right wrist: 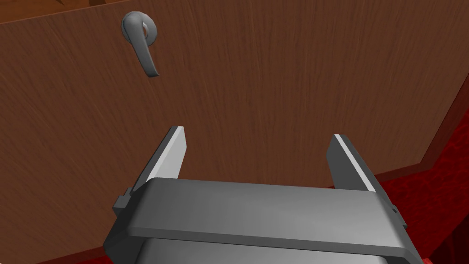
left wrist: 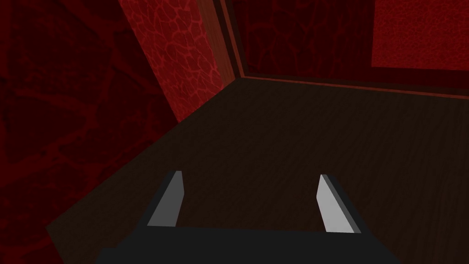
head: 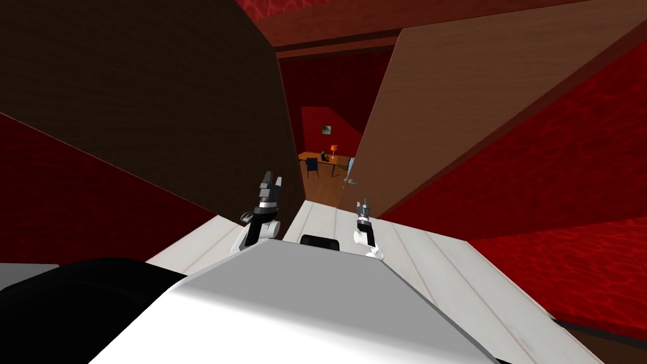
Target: Pull the door open
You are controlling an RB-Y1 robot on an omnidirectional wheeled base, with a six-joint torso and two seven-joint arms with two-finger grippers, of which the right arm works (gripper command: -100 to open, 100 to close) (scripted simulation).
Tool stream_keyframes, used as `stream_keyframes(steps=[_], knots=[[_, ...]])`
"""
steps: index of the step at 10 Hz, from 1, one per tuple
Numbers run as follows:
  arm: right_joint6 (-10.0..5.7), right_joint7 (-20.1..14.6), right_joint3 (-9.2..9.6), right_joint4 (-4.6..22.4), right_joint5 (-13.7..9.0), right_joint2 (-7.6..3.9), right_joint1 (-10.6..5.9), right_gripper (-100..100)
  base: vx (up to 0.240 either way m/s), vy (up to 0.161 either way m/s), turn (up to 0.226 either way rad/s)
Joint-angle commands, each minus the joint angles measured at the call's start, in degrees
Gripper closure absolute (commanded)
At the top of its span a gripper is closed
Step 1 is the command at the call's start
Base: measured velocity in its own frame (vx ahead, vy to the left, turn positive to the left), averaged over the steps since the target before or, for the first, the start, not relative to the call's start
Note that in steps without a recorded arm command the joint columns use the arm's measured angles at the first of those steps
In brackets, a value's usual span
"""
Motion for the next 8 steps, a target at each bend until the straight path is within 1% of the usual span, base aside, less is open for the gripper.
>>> stream_keyframes(steps=[1, 3, 4, 6, 7, 8], knots=[[-0.78, 0.51, 0.08, 2.86, -0.34, -0.02, -1.21, -100, 0.068, -0.025, 0.054], [-1.76, 0.87, 0.13, 6.81, -0.88, -0.41, -2.64, -100, 0.079, -0.028, 0.059], [-1.76, 0.87, 0.13, 6.81, -0.88, -0.41, -2.64, -100, 0.068, -0.016, 0.014], [-2.75, 1.24, 0.18, 10.51, -1.42, -0.8, -4.08, -100, 0.073, -0.022, 0.046], [-2.75, 1.24, 0.18, 10.61, -1.42, -0.8, -4.08, -100, 0.062, -0.019, 0.018], [-3.22, 1.41, 0.2, 12.43, -1.67, -0.98, -4.77, -100, 0.059, -0.016, 0.023]])
